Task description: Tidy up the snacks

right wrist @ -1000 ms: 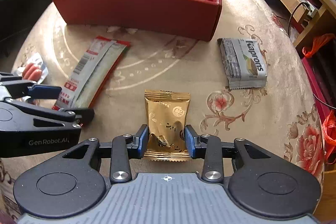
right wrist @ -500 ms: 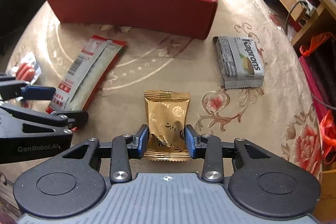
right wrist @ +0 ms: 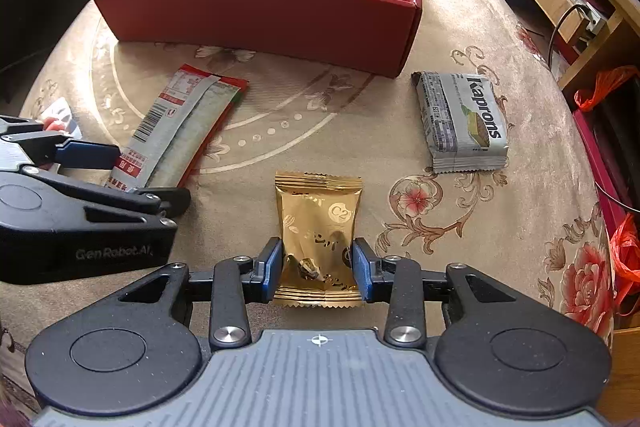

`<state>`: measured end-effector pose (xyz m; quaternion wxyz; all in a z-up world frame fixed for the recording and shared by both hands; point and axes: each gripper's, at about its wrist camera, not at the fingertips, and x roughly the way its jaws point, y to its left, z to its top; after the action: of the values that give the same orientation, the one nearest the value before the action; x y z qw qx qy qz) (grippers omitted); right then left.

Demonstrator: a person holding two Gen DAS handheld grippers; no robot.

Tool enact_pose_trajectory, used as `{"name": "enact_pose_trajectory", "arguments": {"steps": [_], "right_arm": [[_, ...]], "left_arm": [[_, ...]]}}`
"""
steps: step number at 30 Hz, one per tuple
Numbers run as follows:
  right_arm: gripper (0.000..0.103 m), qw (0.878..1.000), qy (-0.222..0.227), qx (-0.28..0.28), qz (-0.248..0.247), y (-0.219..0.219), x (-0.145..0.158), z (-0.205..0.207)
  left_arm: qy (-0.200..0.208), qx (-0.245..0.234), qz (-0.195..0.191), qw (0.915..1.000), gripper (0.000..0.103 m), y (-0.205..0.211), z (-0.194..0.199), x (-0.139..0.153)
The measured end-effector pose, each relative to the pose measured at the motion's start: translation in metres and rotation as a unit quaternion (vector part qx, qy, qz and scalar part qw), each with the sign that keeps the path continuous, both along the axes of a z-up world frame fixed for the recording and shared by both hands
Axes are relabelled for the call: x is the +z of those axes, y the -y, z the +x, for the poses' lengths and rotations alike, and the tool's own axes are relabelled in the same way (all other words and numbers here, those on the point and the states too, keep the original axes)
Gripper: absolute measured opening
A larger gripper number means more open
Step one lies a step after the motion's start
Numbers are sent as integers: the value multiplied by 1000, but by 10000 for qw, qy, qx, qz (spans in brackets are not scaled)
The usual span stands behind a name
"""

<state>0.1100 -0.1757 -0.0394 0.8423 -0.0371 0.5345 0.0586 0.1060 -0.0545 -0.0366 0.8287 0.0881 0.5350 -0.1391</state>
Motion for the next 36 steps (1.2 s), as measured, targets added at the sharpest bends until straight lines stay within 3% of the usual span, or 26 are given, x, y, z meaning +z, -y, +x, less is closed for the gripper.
{"name": "enact_pose_trajectory", "arguments": {"steps": [6,17,23,25,29,32,36], "right_arm": [[45,10000,63,-19,26,0,3,1],[45,9998,193,-29,100,0,9,2],[45,9999,116,66,48,-5,5,3],[45,9999,97,90,37,-6,4,4],[45,9999,94,103,49,-5,5,6],[45,9999,102,106,56,-4,6,6],[45,9998,172,98,81,-3,9,5]], "left_arm": [[71,128,-106,9998,44,-6,-1,4],[77,223,-610,9979,42,-29,-9,23],[-132,149,-342,9992,44,-23,-6,7],[-196,248,-357,9989,51,-22,-1,2],[-56,342,-234,9991,54,-14,9,-2],[63,306,-93,9995,50,-10,6,-2],[123,387,-224,9989,42,-14,3,2]]}}
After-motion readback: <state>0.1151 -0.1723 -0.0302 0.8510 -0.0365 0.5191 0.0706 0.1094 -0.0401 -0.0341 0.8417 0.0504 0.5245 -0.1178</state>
